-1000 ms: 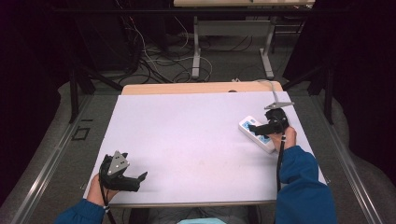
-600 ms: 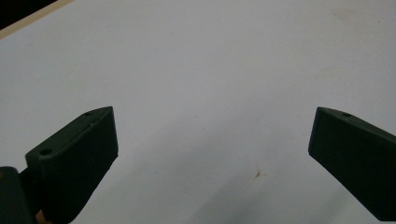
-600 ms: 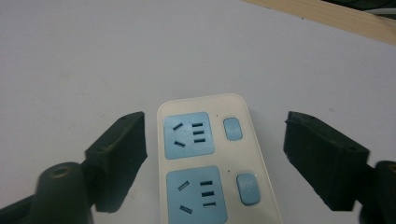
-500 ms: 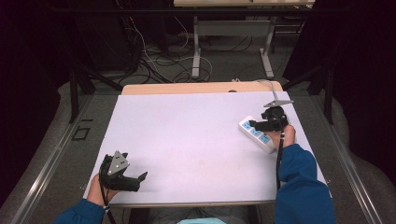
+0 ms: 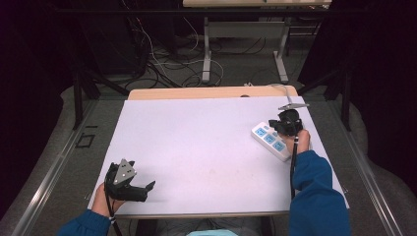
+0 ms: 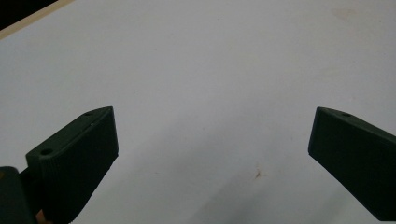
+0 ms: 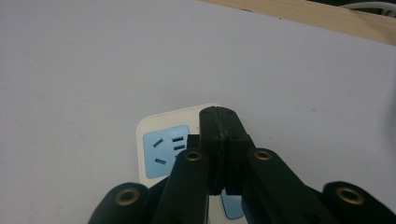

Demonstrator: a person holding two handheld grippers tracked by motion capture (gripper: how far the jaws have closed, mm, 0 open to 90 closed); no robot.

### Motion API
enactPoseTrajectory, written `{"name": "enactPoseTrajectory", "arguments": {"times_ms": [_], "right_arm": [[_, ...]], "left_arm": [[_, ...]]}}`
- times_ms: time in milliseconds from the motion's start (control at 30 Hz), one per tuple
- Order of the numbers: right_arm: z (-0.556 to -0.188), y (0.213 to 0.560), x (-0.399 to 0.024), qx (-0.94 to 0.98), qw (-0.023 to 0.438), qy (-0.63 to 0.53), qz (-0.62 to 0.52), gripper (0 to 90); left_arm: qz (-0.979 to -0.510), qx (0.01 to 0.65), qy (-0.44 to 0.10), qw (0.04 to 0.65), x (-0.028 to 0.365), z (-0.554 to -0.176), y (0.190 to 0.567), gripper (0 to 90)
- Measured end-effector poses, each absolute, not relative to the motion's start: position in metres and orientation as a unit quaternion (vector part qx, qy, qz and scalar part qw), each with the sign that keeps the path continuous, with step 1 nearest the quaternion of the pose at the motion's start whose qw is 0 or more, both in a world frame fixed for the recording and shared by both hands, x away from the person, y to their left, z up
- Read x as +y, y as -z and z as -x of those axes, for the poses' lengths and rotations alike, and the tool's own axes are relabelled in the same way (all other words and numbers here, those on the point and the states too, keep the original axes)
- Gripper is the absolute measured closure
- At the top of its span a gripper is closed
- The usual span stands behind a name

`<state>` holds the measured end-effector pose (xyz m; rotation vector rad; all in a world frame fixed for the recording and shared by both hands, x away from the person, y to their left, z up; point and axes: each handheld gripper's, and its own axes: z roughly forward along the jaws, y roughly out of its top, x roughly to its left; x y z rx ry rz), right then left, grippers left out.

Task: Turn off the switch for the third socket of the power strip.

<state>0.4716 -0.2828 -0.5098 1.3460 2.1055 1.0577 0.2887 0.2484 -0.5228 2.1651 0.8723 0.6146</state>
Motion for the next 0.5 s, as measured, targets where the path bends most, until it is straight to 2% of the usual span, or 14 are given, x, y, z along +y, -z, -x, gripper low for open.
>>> {"name": "enactPoseTrajectory", "arguments": {"times_ms": [500], "right_arm": [[-0.481, 0.518, -0.271, 0.761, 0.228, -0.358, -0.490, 90.0]], "left_arm": [[-0.839, 0.336, -0.239, 0.356, 0.248, -0.289, 0.523, 1.6]]}}
